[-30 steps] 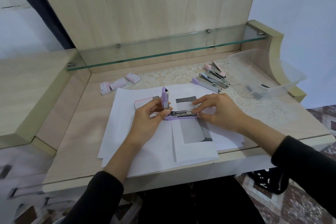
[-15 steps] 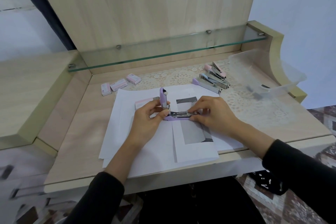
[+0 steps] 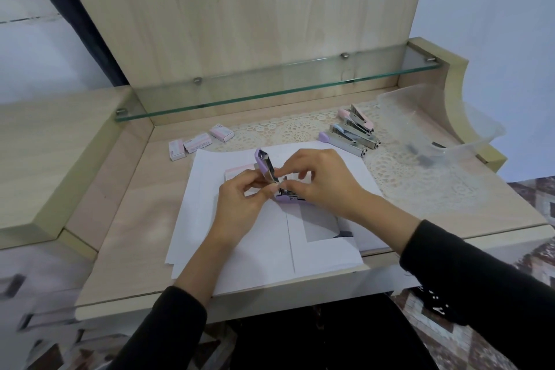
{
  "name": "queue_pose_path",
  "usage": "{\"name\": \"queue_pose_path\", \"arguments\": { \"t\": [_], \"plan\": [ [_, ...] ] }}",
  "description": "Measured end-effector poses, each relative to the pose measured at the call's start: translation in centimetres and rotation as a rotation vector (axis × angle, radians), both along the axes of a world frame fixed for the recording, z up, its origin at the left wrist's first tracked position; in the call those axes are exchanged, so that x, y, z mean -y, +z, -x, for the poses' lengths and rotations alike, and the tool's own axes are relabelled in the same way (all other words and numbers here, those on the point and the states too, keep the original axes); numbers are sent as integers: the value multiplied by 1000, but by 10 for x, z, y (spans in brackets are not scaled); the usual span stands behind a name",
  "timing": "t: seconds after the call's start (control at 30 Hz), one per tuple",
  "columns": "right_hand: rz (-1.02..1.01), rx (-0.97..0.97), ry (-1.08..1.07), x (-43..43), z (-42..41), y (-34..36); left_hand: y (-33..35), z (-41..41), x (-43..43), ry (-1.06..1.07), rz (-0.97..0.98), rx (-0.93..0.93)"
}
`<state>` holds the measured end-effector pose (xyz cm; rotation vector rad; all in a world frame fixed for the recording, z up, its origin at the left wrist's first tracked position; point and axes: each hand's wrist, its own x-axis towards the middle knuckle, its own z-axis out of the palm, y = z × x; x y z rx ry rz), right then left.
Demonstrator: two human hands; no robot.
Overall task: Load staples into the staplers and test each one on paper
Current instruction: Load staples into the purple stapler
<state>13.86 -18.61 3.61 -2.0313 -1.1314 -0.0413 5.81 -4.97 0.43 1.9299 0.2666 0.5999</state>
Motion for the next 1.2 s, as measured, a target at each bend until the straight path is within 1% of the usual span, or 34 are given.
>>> {"name": "queue_pose_path", "arguments": {
  "t": [0.17,0.33,0.57,0.67,0.73,0.93,1.0,1.2],
  "plan": [
    [47,44,-21,9,-2,-8,0,1,-1,17,13,-2],
    [119,148,-18,28,-9,-22,0,1,0,54,14,-8],
    [98,103,-72,46,-14,-27,0,0,1,50,28,-24],
    [111,192,-25,44,-14,-27,1,0,2,48,27,-31],
    [128,215,-5,42,-13,-29,1,0,2,48,27,-32],
    [145,325,-30,41,-14,-34,1,2,2,36,35,-27],
    [143,315,-29,42,-13,-34,1,1,2,30,35,-28],
    [133,178,-32,43,-18,-34,4,4,6,44,77,13]
  ]
}}
